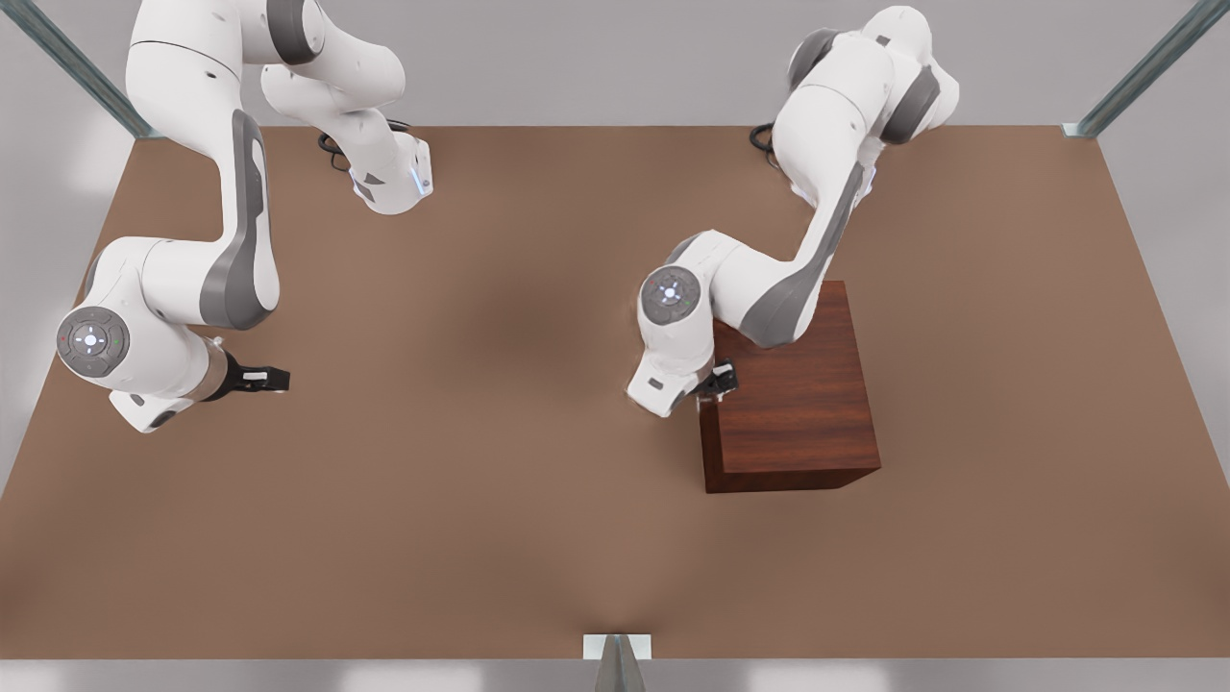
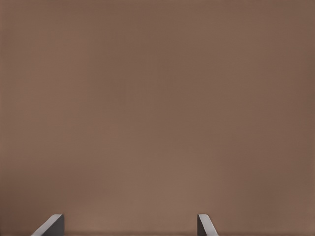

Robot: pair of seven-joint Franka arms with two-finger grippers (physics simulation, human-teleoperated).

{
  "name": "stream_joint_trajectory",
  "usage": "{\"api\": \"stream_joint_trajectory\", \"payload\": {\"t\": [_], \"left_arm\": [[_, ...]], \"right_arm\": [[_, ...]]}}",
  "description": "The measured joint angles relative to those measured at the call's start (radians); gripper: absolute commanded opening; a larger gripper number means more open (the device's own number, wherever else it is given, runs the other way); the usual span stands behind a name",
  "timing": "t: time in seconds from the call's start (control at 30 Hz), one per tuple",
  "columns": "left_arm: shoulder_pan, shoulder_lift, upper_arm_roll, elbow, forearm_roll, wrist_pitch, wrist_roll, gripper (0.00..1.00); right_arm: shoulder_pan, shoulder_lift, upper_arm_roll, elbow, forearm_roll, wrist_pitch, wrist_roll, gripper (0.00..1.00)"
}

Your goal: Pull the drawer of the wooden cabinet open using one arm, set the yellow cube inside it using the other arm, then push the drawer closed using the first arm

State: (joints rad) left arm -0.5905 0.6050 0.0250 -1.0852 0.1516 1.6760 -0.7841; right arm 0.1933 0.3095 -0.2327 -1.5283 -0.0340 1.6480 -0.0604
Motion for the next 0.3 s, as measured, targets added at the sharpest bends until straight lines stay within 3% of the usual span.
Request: {"api": "stream_joint_trajectory", "payload": {"t": [0.07, 0.13, 0.3], "left_arm": [[0.187, -0.126, 0.002, -0.081, -0.075, -0.065, 0.083, 1.00], [0.303, -0.306, 0.019, -0.377, -0.132, -0.021, 0.170, 1.00], [0.353, -0.303, 0.029, -0.351, -0.182, 0.064, 0.346, 1.00]], "right_arm": [[0.000, 0.000, 0.000, 0.000, 0.000, 0.000, -0.003, 1.00], [0.000, 0.000, 0.000, 0.000, -0.001, 0.000, -0.005, 1.00], [0.000, 0.000, 0.000, 0.000, -0.002, 0.000, -0.010, 1.00]]}}
